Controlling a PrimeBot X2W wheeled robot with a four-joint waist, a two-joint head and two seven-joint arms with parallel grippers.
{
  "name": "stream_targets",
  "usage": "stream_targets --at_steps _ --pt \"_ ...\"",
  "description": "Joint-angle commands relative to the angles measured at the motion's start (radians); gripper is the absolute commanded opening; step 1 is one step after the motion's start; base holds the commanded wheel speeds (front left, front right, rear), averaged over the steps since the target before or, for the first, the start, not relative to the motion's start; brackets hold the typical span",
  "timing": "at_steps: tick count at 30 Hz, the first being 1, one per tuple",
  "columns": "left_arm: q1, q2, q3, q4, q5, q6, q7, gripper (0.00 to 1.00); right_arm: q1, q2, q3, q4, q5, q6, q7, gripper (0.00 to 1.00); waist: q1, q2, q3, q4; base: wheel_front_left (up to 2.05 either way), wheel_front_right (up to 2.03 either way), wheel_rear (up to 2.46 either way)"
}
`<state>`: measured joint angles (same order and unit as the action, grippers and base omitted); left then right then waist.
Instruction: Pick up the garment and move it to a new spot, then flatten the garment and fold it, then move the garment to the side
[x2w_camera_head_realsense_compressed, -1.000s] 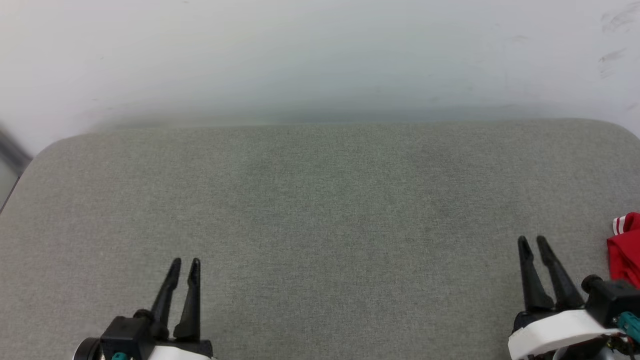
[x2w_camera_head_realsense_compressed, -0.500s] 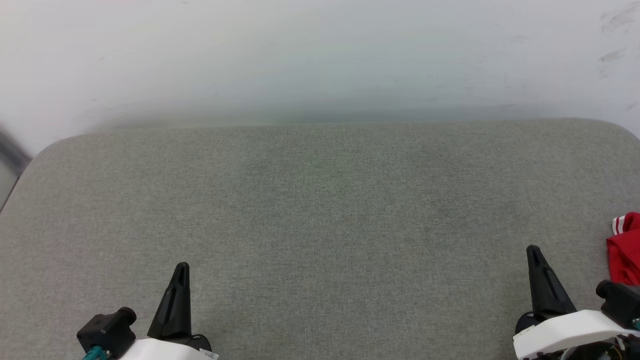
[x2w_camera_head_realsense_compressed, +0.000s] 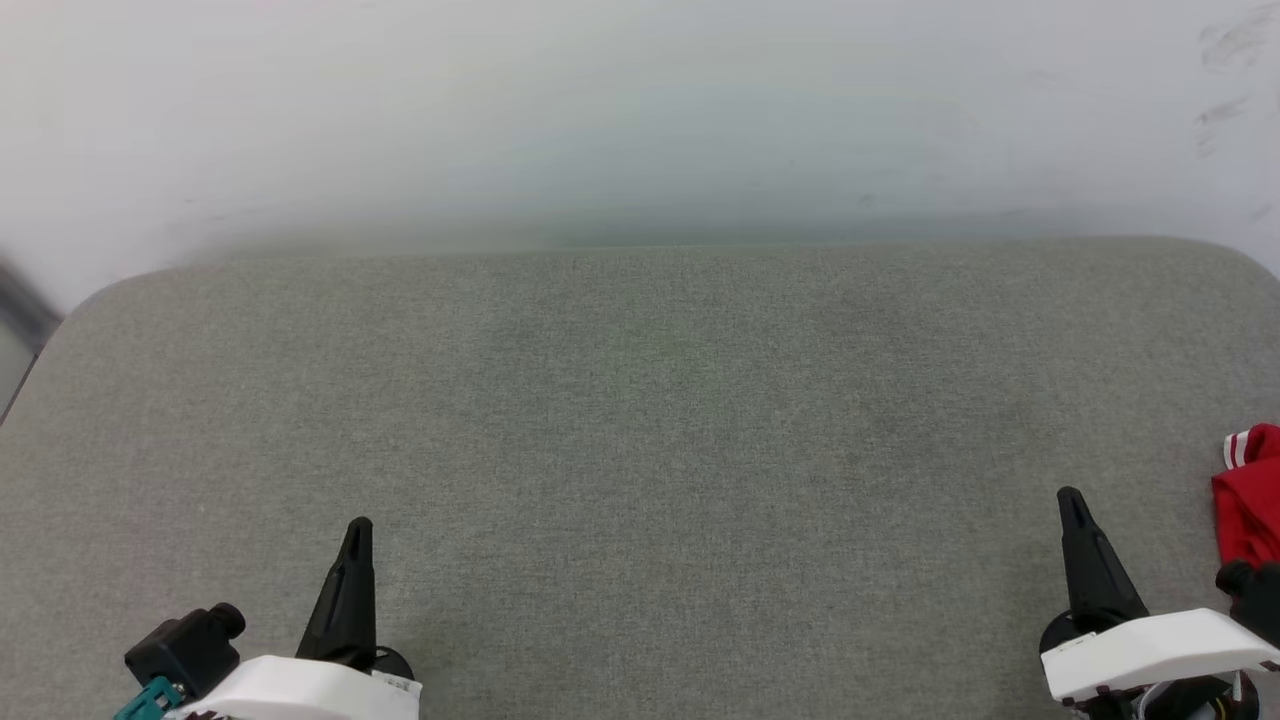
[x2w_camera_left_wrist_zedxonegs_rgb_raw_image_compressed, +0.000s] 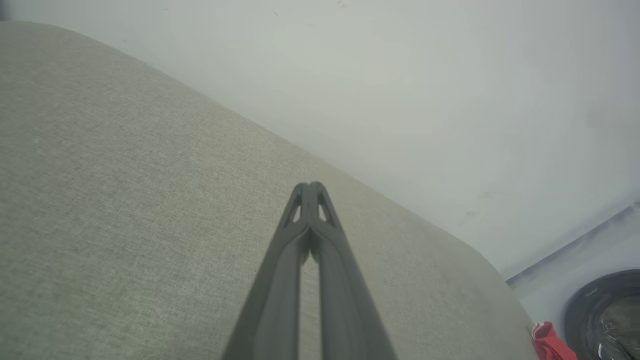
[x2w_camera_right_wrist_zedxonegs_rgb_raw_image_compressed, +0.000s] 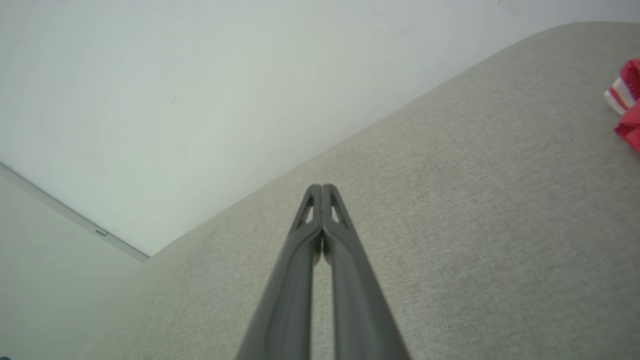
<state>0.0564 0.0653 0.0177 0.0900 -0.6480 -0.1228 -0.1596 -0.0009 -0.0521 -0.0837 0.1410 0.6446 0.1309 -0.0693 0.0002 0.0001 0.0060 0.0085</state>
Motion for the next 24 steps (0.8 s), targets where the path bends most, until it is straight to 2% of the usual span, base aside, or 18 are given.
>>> stream_targets --at_steps 1,24 --pt "-0.027 0.009 0.005 -0.008 -0.033 -0.003 0.008 0.0 -0.032 0.001 -0.003 -0.007 0.032 0.0 0.004 0.0 0.0 -0.0001 0.0 0.0 0.0 0.0 0.0" --pt "-0.074 0.015 0.016 0.042 -0.352 -0.006 0.079 0.0 -0.059 0.001 -0.012 0.029 0.337 0.0 0.063 0.0 -0.0001 -0.0001 -0.001 -0.002 0.0 0.0 0.0"
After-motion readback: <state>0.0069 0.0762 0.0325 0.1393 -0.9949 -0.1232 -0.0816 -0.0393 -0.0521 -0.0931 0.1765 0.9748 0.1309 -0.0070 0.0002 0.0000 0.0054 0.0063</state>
